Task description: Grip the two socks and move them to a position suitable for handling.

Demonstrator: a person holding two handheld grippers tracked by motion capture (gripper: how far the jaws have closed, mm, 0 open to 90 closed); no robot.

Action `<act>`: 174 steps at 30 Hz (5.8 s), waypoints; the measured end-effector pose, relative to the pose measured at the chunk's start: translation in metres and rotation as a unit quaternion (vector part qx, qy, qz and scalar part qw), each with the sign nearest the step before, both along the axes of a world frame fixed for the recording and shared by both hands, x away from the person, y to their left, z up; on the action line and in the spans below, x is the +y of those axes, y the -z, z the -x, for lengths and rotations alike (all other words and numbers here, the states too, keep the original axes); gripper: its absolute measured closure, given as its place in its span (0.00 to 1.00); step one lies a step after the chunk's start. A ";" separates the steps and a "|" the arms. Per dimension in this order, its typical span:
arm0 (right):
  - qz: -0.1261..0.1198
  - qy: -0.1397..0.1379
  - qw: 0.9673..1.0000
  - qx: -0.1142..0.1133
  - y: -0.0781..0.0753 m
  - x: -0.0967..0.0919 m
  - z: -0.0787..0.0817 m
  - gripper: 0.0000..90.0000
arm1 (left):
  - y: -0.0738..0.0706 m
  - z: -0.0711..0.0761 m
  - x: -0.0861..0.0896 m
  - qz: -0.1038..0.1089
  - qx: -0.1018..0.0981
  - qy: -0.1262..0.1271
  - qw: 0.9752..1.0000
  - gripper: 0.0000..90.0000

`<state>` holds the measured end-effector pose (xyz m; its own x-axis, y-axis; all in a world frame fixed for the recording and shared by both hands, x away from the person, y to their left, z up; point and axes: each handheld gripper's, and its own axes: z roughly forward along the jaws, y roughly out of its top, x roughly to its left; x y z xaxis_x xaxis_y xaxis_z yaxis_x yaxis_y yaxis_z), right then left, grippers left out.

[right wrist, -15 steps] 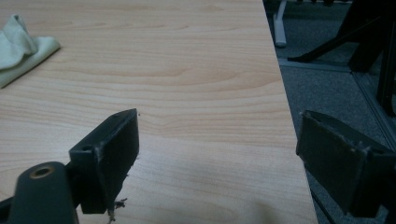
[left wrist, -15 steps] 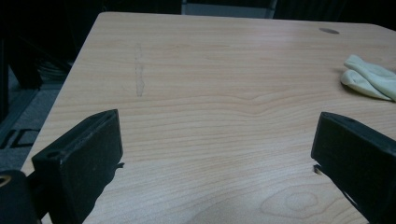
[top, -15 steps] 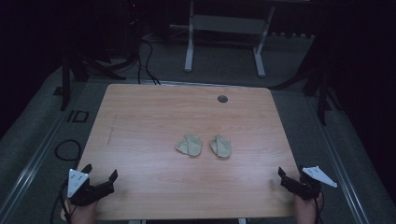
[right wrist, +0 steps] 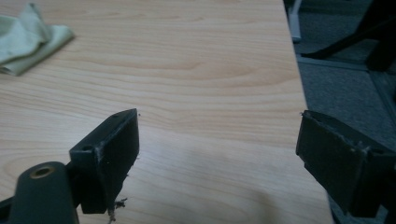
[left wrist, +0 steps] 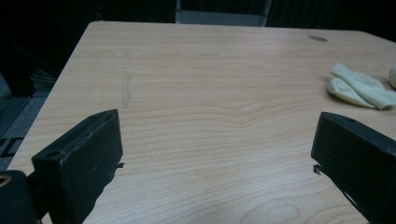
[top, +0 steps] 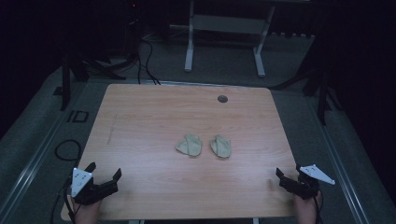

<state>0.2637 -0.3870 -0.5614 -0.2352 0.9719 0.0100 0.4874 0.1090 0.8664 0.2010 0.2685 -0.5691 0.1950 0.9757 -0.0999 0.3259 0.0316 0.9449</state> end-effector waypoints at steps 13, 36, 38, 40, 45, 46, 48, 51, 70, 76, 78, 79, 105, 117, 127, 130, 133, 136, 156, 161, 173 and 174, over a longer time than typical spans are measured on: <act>-0.008 -0.069 0.997 0.034 -0.009 0.025 -0.016 0.15 | 0.000 0.003 -0.014 -0.008 0.003 0.036 0.999 0.03; 0.018 -0.083 0.995 0.047 -0.036 0.079 -0.049 0.14 | -0.001 0.006 -0.038 0.002 0.013 0.085 0.996 0.03; 0.025 -0.082 0.995 0.050 -0.038 0.085 -0.054 0.14 | -0.001 0.006 -0.038 0.002 0.013 0.087 0.996 0.03; 0.024 -0.099 0.993 0.059 -0.040 0.095 -0.061 0.14 | -0.001 0.005 -0.039 0.001 0.013 0.089 0.996 0.03; 0.016 -0.121 0.990 0.067 -0.044 0.111 -0.073 0.16 | -0.001 0.003 -0.040 0.000 0.012 0.092 0.996 0.02; 0.015 -0.127 0.989 0.069 -0.045 0.116 -0.076 0.16 | -0.001 0.003 -0.040 0.001 0.012 0.093 0.996 0.02; 0.017 -0.133 0.988 0.072 -0.045 0.125 -0.082 0.16 | -0.001 0.003 -0.041 0.000 0.013 0.095 0.995 0.02; 0.013 -0.140 0.987 0.076 -0.044 0.134 -0.088 0.17 | -0.001 0.002 -0.041 0.000 0.012 0.098 0.995 0.02; 0.042 -0.160 0.977 0.135 -0.008 0.204 -0.130 0.31 | 0.000 0.000 -0.041 -0.005 0.018 0.105 0.994 0.03; 0.081 -0.157 0.976 0.126 -0.001 0.212 -0.126 0.38 | 0.000 0.000 -0.041 -0.004 0.018 0.103 0.994 0.02; 0.079 -0.157 0.977 0.122 -0.001 0.213 -0.124 0.49 | 0.000 0.000 -0.041 -0.005 0.017 0.103 0.994 0.02; 0.081 -0.159 0.977 0.120 -0.002 0.214 -0.122 0.56 | 0.000 0.001 -0.041 -0.004 0.017 0.103 0.995 0.02; 0.071 -0.220 0.969 0.090 -0.063 0.216 -0.083 0.85 | 0.000 -0.001 -0.042 -0.002 0.020 0.103 0.994 0.02; 0.071 -0.265 0.959 0.064 -0.084 0.227 -0.035 0.85 | -0.001 0.000 -0.042 -0.002 0.019 0.101 0.995 0.02; 0.077 -0.301 0.948 0.063 -0.076 0.232 0.000 0.85 | -0.001 0.000 -0.045 -0.003 0.015 0.105 0.994 0.02; 0.074 -0.310 0.945 0.074 -0.065 0.233 0.005 0.85 | -0.002 0.001 -0.046 -0.006 0.013 0.105 0.994 0.03; 0.067 -0.318 0.941 0.089 -0.053 0.232 0.011 0.85 | -0.002 0.002 -0.047 -0.005 0.013 0.110 0.994 0.03; 0.064 -0.328 0.938 0.098 -0.043 0.232 0.017 0.85 | -0.002 0.001 -0.049 -0.014 0.014 0.114 0.993 0.02; 0.062 -0.369 0.916 0.144 -0.002 0.235 0.024 0.73 | -0.003 0.004 -0.061 0.009 0.021 0.139 0.990 0.03; 0.065 -0.369 0.917 0.135 -0.014 0.232 0.025 0.55 | -0.009 0.006 -0.076 -0.015 0.044 0.159 0.986 0.03; 0.054 -0.371 0.921 0.105 -0.047 0.218 0.024 0.63 | -0.019 0.001 -0.154 0.028 0.107 0.315 0.942 0.18; 0.057 -0.375 0.919 0.105 -0.046 0.220 0.025 0.63 | -0.018 -0.001 -0.159 0.022 0.111 0.322 0.940 0.25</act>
<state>0.2390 -0.1673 -0.5154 -0.8436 0.5355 0.0397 0.3937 0.5667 0.7238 0.2016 0.1096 -0.5509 0.7126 0.6569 -0.2466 0.4810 -0.2015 0.8533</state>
